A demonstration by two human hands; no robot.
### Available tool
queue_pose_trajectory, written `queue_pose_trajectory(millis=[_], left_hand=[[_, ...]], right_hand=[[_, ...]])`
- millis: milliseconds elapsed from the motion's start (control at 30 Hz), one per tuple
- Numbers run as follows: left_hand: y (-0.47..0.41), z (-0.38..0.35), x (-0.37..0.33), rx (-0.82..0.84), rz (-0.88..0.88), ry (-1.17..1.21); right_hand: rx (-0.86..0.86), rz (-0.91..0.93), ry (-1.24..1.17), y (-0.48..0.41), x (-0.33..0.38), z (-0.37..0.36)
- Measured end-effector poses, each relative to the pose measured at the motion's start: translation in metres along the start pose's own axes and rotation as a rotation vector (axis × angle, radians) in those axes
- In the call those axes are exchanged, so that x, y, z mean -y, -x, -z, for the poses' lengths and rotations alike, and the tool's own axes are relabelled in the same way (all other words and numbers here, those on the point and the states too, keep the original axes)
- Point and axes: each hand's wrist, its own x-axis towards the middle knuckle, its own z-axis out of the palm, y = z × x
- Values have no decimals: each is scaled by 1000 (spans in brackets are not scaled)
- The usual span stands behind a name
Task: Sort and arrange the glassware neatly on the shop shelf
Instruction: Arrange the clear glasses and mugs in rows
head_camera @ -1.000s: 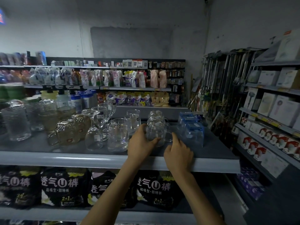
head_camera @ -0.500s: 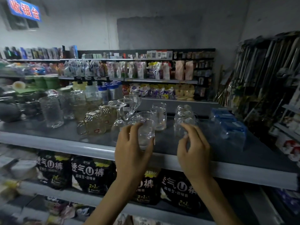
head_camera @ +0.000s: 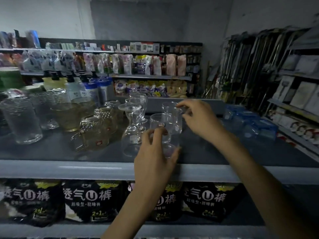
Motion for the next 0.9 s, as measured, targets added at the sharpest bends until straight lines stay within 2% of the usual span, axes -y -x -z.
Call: queue_pose_trajectory(millis=[133, 300, 433, 600, 800, 900], left_hand=[[1, 4, 2, -4, -53, -28], [-11, 9, -4, -110, -166, -138], [-30, 11, -12, -80, -255, -137], [-73, 14, -37, -100, -340, -243], [-145, -2, -54, 134, -194, -288], [-178, -14, -50, 218, -109, -291]], right_hand=[[49, -4, 72, -37, 6, 5], [183, 1, 132, -74, 7, -2], [256, -19, 180, -98, -6, -7], [376, -29, 225, -125, -21, -21], [496, -132, 127, -149, -33, -35], [472, -187, 149, -157, -42, -47]])
